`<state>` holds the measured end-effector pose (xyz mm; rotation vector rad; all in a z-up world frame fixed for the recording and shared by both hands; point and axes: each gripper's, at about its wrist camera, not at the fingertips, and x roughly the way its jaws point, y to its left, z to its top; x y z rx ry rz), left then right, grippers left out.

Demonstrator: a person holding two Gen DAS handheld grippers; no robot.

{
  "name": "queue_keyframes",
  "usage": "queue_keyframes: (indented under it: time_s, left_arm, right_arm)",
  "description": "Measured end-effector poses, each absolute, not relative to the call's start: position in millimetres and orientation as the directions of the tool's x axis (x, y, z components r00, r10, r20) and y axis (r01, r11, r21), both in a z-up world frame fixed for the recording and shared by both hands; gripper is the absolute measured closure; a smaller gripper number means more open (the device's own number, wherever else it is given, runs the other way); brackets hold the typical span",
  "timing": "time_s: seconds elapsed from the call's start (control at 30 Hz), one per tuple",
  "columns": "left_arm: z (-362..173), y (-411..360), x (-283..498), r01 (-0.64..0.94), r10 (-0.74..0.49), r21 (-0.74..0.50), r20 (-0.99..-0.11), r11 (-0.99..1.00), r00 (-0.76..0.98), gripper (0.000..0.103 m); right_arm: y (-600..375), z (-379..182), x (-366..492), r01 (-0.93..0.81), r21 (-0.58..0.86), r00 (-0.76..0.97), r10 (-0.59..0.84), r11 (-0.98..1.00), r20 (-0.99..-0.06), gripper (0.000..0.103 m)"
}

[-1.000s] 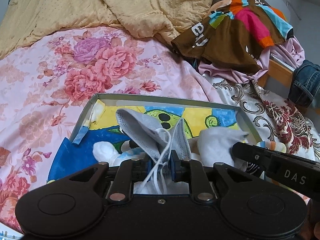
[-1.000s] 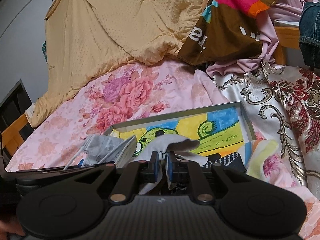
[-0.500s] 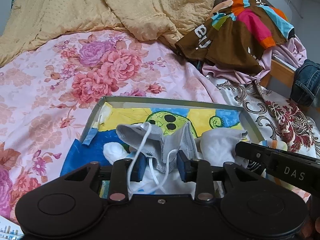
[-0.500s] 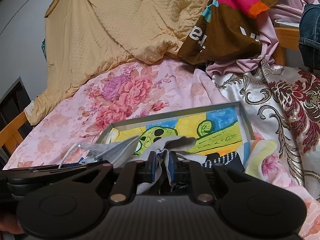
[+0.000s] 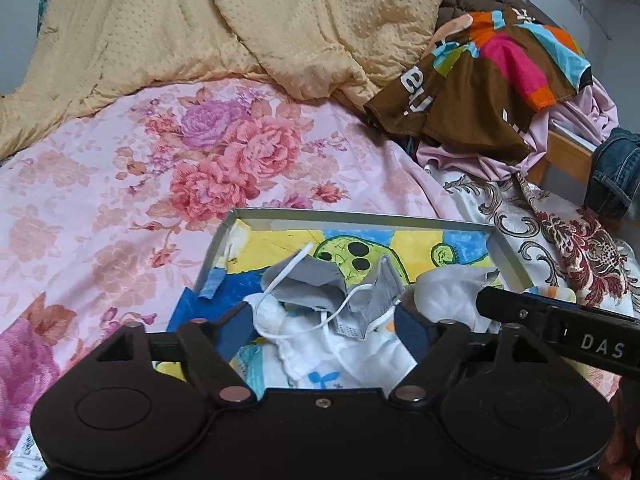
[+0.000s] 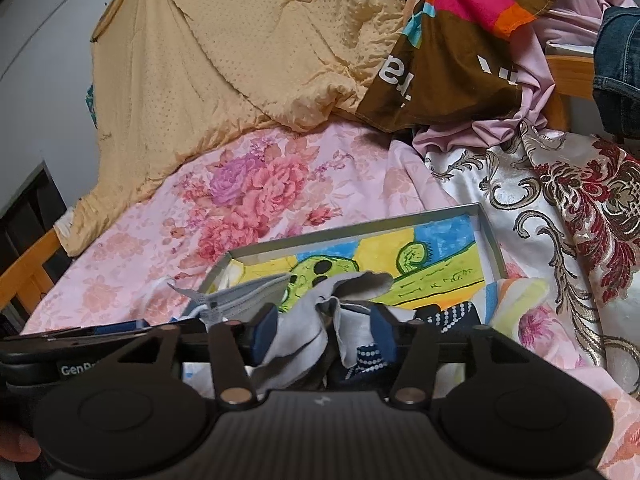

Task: Organize soft objects
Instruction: 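Lower the mask and cloth into the tray and open both grippers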

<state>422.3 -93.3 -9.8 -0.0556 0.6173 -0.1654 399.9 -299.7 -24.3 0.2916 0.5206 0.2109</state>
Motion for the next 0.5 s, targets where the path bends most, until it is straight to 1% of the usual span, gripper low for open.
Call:
queue_keyframes:
  time_s: [0.07,0.13,0.17,0.23,0.4,0.5]
  left_arm:
    - [-6.7,-90.1,416.7,0.132,-0.165,-0.099,-0.564,0.986,0.809,0.019]
    - [-3.6,-86.7,410.4,0.125,-0.160,-0.101,-0.555,0.987,0.817,0.014]
    - [-1.2,-84.6,406.3,0.122,-0.158,-0.102,-0.548,0.987,0.821,0.012]
    - [3.7,-81.2,399.1,0.124,-0.158,-0.100,-0.537,0.987,0.828,0.008]
    - [20.6,-71.1,380.9,0.116,-0.148,-0.094,-0.511,0.989,0.846,0.001]
    - [31.0,-62.4,366.1,0.105,-0.145,-0.108,-0.490,0.989,0.859,0.001]
  right_arm:
    - [-300.1,-20.9,395.1,-0.127,0.324,0.853,0.270,0.937,-0.447,0.035]
    - [-300.5,-17.7,389.6,-0.130,0.320,0.859,0.267,0.939,-0.437,0.027]
    - [-300.4,-15.9,386.9,-0.131,0.317,0.862,0.266,0.939,-0.432,0.025]
    - [-300.1,-12.0,380.6,-0.132,0.311,0.868,0.261,0.941,-0.421,0.017]
    - [-303.2,-1.3,363.2,-0.136,0.304,0.887,0.253,0.943,-0.387,0.007]
    - [-304.9,6.9,350.2,-0.147,0.307,0.898,0.257,0.940,-0.358,0.002]
